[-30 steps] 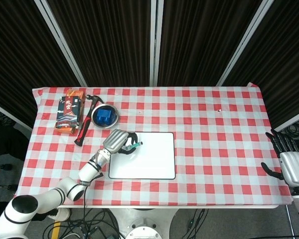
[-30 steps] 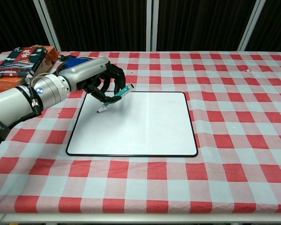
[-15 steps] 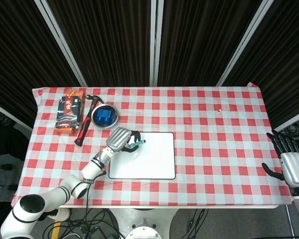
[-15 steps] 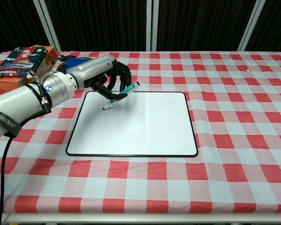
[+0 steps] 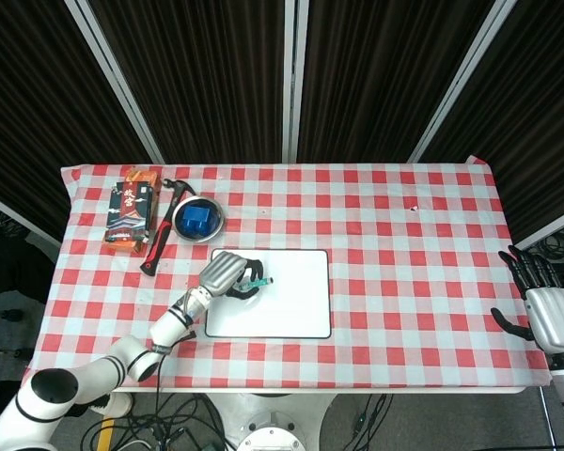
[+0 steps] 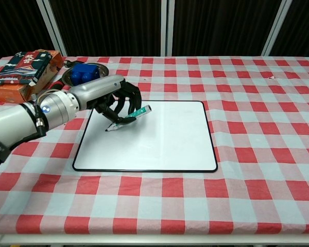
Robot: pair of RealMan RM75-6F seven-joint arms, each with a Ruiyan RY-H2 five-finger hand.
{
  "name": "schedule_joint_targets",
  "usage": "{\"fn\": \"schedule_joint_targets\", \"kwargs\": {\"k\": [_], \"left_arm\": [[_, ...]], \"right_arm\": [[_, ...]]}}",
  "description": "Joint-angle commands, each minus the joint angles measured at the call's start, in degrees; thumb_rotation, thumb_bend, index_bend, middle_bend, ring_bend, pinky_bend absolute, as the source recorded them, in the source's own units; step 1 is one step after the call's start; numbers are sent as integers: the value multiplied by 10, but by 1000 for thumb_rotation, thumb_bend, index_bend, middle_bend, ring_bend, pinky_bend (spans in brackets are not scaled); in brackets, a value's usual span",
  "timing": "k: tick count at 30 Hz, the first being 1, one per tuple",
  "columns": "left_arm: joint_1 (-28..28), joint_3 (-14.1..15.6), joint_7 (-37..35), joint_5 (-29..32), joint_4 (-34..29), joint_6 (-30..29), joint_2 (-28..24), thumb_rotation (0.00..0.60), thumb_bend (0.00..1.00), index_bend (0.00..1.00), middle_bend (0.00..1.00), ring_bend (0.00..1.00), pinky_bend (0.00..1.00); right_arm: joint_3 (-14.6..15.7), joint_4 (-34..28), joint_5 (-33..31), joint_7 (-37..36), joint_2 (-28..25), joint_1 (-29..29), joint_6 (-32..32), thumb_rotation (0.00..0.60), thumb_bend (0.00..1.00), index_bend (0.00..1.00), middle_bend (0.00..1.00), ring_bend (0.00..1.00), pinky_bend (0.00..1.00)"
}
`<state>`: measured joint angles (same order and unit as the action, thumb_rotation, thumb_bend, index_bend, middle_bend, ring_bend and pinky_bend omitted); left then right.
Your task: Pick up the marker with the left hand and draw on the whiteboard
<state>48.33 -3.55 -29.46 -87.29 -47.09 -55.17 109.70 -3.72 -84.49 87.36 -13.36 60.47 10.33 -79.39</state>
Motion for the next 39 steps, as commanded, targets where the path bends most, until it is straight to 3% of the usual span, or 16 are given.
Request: {"fn": "schedule_joint_targets", "kwargs": {"k": [1, 4, 9, 18, 26, 39], "left_arm": [[-32, 25, 7, -3, -72, -13, -40, 600, 401, 505, 553, 639, 930], [-46, 27, 23, -1, -121, -27, -66, 600, 401, 504, 553, 637, 930], [-43, -5, 43, 15, -151, -40, -76, 600, 400, 504, 552, 636, 930], [-6, -44, 30, 41, -73, 3, -16, 600, 400, 504, 552, 636, 929], [2, -44, 7, 41, -12, 13, 13, 600, 400, 504, 552, 636, 926], [-4, -39, -12, 41, 20, 11, 34, 600, 400, 504, 552, 636, 926]], "right_arm": [[0, 1, 2, -2, 0, 0, -2, 600, 184, 0, 0, 0, 0], [-1, 2, 4, -5, -1, -2, -10, 600, 186, 0, 0, 0, 0], [0, 2, 4, -7, -1, -6, -16, 600, 185, 0, 0, 0, 0], [-1, 0, 0, -2, -3, -3, -6, 600, 186, 0, 0, 0, 0], [-1, -1, -4, 1, -3, -1, 0, 600, 185, 0, 0, 0, 0], [0, -5, -3, 4, -5, -1, 0, 600, 184, 0, 0, 0, 0]]}}
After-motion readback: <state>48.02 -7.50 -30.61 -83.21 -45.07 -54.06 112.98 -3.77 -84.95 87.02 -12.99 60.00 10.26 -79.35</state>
